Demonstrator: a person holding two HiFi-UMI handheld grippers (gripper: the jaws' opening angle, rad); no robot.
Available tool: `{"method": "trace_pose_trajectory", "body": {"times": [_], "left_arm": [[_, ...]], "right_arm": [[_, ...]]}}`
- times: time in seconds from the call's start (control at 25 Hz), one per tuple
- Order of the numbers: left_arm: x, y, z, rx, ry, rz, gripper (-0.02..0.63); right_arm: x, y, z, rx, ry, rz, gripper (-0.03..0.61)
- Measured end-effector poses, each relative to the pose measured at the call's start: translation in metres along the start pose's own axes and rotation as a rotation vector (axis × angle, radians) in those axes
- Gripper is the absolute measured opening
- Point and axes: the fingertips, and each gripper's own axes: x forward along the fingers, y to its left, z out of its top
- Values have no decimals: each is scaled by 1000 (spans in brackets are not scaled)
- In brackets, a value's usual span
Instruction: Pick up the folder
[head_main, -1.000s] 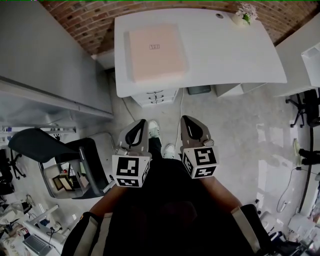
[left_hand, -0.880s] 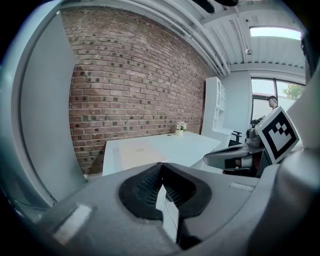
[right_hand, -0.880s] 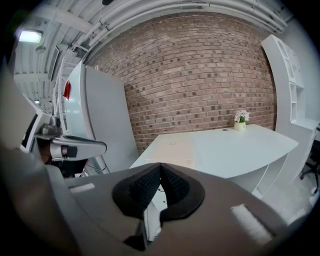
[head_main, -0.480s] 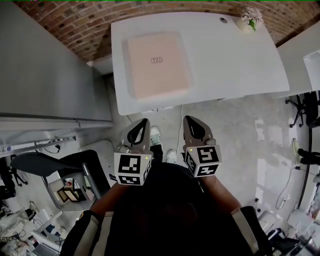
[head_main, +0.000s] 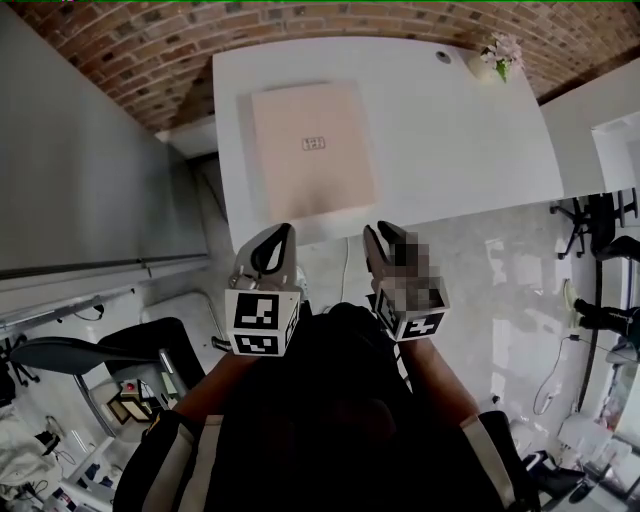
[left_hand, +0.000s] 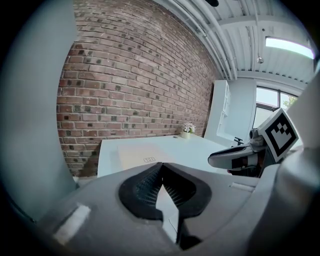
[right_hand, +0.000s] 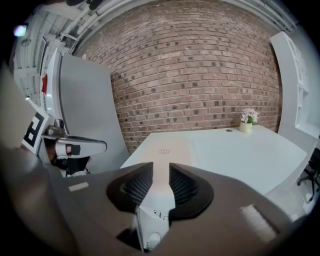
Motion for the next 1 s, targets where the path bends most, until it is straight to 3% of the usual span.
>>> {"method": "trace_pose_trajectory", "body": {"times": [0.2, 0.28, 0.68, 1.0], "left_arm": [[12, 22, 9, -10, 7, 20, -2], [18, 31, 8, -23, 21, 38, 67], [58, 68, -17, -194, 127, 71, 200], [94, 88, -47, -283, 211, 84, 248]], "right_arm": [[23, -14, 14, 5, 11, -16, 124], [33, -22, 17, 11, 21, -16, 142], [93, -56, 10, 55, 133, 64, 290], [129, -77, -10, 103, 249, 135, 327]]}}
